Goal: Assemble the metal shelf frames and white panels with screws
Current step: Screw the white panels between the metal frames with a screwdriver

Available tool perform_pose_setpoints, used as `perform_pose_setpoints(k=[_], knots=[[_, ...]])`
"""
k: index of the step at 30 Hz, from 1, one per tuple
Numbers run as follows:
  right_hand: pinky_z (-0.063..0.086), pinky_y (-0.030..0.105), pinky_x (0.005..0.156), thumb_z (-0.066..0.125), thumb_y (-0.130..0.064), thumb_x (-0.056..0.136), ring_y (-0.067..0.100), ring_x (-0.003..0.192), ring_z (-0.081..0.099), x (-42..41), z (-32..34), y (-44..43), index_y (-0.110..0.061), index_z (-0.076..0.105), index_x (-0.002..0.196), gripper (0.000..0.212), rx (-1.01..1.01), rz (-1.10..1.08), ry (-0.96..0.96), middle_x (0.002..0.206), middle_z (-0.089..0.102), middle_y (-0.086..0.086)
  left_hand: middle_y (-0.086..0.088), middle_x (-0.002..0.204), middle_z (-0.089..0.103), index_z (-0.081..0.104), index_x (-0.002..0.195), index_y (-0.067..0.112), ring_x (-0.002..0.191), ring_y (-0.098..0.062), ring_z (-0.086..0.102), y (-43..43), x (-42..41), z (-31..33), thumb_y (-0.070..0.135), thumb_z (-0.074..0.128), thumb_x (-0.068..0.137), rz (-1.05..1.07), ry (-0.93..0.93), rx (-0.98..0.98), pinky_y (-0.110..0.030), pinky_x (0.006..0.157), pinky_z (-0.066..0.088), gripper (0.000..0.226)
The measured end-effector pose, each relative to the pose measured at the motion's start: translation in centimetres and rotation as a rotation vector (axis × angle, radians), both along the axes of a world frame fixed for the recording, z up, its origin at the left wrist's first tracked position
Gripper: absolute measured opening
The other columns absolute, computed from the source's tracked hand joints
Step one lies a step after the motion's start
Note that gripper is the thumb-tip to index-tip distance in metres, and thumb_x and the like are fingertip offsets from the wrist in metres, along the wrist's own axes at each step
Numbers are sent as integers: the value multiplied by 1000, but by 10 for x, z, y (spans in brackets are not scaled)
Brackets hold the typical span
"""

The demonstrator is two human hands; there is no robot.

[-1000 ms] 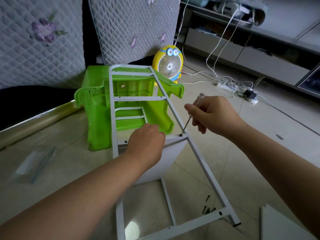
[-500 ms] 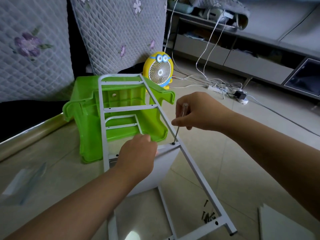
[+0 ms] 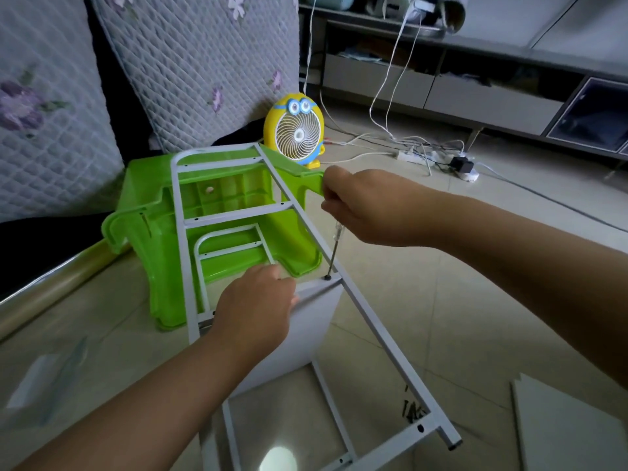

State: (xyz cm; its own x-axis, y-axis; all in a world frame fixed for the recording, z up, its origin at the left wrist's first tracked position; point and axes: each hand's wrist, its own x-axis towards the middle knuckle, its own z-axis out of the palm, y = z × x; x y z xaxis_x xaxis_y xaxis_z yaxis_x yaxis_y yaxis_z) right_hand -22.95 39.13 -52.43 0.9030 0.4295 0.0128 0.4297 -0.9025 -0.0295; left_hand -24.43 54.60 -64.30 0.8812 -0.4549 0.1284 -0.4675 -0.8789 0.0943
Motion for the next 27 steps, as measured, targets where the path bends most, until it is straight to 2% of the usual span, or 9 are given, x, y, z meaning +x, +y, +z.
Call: perform_pose_setpoints(k=[3,5,7,11,14,18,20,24,27], knots=[[16,28,54,40,-24,97,8,56,33,-2,5,-3,-12,33,89,16,-5,15,106,64,34,-7,-1,103,46,54,106,14,103,-18,43,-1,-1,0,32,30,99,6,-16,8,-24,68,25,30],[23,31,54,40,-20,96,12,59,34,-5,8,-4,-11,34,88,13,-26,6,182,67,39,-2,0,103,46,54,107,15,104,-17,43,-1,-1,0,32,29,99,3,-29,4,-23,68,25,31],[29,23,53,40,-14,94,16,63,37,-7,12,-5,-9,39,91,6,-49,7,246,74,45,5,0,104,47,54,107,15,104,-17,43,-1,-1,0,33,30,99,2,-43,-4,-23,68,26,31],[35,27,70,44,-19,94,22,87,52,-7,16,-8,-4,53,105,20,-117,63,152,102,59,11,-1,100,47,56,104,15,102,-18,44,-1,0,-1,32,32,98,10,-37,-9,-25,67,27,30],[24,20,60,46,-25,94,14,77,41,-6,17,-7,-4,56,105,26,-161,99,41,98,60,9,-5,96,49,59,99,10,99,-23,46,-1,-1,-1,28,37,97,10,-49,-31,-26,66,27,29],[26,25,63,38,-32,97,18,74,36,-7,15,0,-5,50,110,31,-264,81,-22,77,43,4,-4,78,43,61,85,6,85,-27,50,-1,-3,-4,22,51,92,6,-90,-81,-29,60,28,20],[25,27,63,35,-33,98,19,72,33,-9,15,2,-5,47,110,32,-305,68,-43,74,41,7,-6,73,46,62,78,5,78,-28,51,-1,-2,-4,19,57,89,-2,-109,-107,-28,57,29,18],[26,28,63,32,-32,99,22,59,28,-10,16,1,-4,47,113,35,-379,50,-69,63,26,-1,0,86,36,58,100,12,98,-21,46,0,-1,-5,30,35,98,16,-80,-47,-26,65,27,29],[28,28,64,31,-30,100,20,60,31,-12,17,0,-3,51,112,35,-429,53,-71,74,42,4,1,81,35,60,94,11,92,-21,48,-1,-2,-3,28,42,96,51,-49,-22,-26,63,27,24]])
